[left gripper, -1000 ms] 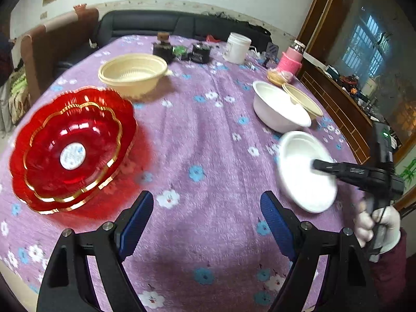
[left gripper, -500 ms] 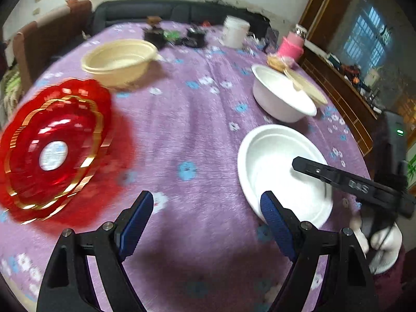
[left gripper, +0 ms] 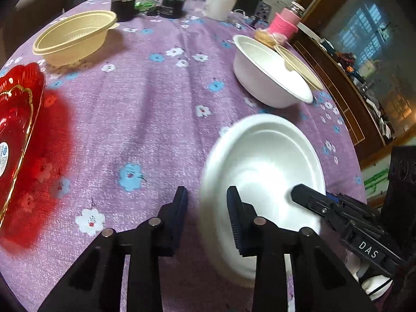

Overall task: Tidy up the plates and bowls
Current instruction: 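Carry the white plate and lower it onto the small red plate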

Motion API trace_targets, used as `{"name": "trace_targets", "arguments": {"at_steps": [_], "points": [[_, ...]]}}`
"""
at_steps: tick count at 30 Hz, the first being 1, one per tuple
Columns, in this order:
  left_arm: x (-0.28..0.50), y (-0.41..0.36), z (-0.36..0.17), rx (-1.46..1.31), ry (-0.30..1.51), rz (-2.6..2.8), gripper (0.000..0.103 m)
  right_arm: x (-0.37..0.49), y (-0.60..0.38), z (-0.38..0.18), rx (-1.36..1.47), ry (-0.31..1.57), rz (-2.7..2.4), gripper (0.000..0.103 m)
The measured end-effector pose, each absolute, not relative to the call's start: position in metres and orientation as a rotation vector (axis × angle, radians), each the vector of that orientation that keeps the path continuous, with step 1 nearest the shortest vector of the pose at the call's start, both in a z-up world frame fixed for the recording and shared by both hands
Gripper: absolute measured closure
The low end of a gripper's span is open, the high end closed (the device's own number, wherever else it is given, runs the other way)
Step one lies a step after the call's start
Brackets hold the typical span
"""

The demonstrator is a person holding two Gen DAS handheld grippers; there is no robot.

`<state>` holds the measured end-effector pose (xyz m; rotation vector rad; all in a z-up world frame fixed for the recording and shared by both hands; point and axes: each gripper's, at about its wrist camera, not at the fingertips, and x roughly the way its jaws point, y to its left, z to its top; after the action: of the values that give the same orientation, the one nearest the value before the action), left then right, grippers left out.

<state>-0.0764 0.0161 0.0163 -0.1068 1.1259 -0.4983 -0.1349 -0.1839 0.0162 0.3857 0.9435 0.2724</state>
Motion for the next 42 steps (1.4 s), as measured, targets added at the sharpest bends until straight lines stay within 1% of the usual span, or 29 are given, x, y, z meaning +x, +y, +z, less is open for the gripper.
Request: {"name": "trace_targets", "arguments": {"at_steps": [4, 9, 15, 18, 23, 25, 30, 32, 33, 34, 36, 38, 39, 40, 42], "points": [[-0.085, 0.033, 0.029, -0.121, 1.077, -0.488, 0.076, -0.136, -0.162, 0.029, 0.315, 0.916, 0.281, 0.091], [-0.088, 0.077, 0.045, -0.185, 1.047, -0.443, 0.076, -0.128, -0.127, 0.046, 0.281, 0.887, 0.349, 0.092], [-0.087, 0.149, 0.087, -0.222, 0.935, -0.316, 0.076, -0.097, -0.065, 0.072, 0.273, 0.861, 0.46, 0.091], [-0.077, 0.181, 0.095, -0.235, 0.91, -0.236, 0.075, -0.072, -0.027, 0.079, 0.281, 0.869, 0.52, 0.091], [-0.047, 0.235, 0.077, -0.282, 0.943, -0.118, 0.075, -0.032, 0.033, 0.066, 0.278, 0.943, 0.577, 0.091], [-0.038, 0.247, 0.064, -0.287, 0.969, -0.085, 0.075, -0.018, 0.054, 0.056, 0.265, 0.977, 0.576, 0.091], [-0.019, 0.265, 0.041, -0.279, 1.013, -0.04, 0.075, -0.003, 0.081, 0.042, 0.202, 0.991, 0.543, 0.091], [-0.019, 0.269, 0.04, -0.28, 0.996, -0.034, 0.072, 0.0, 0.085, 0.037, 0.189, 1.0, 0.536, 0.091], [-0.019, 0.271, 0.041, -0.286, 0.992, -0.036, 0.068, 0.001, 0.088, 0.035, 0.177, 1.001, 0.527, 0.091], [-0.019, 0.273, 0.042, -0.292, 0.985, -0.038, 0.059, 0.002, 0.089, 0.033, 0.164, 0.997, 0.517, 0.091], [-0.022, 0.277, 0.045, -0.307, 0.965, -0.046, 0.052, 0.002, 0.092, 0.031, 0.126, 0.978, 0.488, 0.09], [-0.027, 0.28, 0.051, -0.306, 0.94, -0.041, 0.052, 0.001, 0.095, 0.03, 0.094, 0.951, 0.473, 0.089], [-0.03, 0.28, 0.053, -0.304, 0.932, -0.033, 0.048, 0.0, 0.097, 0.03, 0.076, 0.937, 0.463, 0.089], [-0.035, 0.282, 0.057, -0.303, 0.913, -0.018, 0.046, -0.004, 0.098, 0.03, 0.061, 0.927, 0.456, 0.086], [-0.042, 0.284, 0.064, -0.301, 0.888, -0.006, 0.045, -0.006, 0.1, 0.031, 0.042, 0.899, 0.448, 0.076]]}}
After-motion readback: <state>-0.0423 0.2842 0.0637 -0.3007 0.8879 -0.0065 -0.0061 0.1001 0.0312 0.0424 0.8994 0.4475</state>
